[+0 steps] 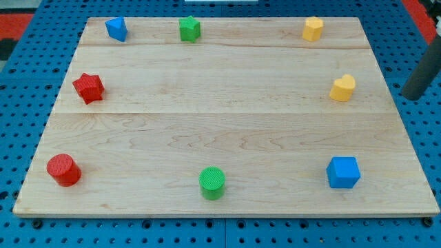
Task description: Place the heart between green star and blue cube
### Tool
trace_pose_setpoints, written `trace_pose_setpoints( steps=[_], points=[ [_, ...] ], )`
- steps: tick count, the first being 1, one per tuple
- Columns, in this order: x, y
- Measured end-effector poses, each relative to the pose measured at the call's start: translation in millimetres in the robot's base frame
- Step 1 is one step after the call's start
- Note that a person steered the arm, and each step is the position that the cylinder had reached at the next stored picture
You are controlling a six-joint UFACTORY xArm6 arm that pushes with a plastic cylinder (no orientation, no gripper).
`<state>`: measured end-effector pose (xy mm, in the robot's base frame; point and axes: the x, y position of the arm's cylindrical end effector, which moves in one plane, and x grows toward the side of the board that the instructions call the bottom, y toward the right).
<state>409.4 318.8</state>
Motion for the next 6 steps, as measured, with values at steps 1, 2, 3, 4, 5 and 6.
trace_pose_setpoints(
  steps=[1,2,3,4,5,6],
  points=[
    [0,-73],
    [-11,-134],
    [-41,-76],
    [-48,-127],
    [6,-193],
    [16,-176]
  ],
)
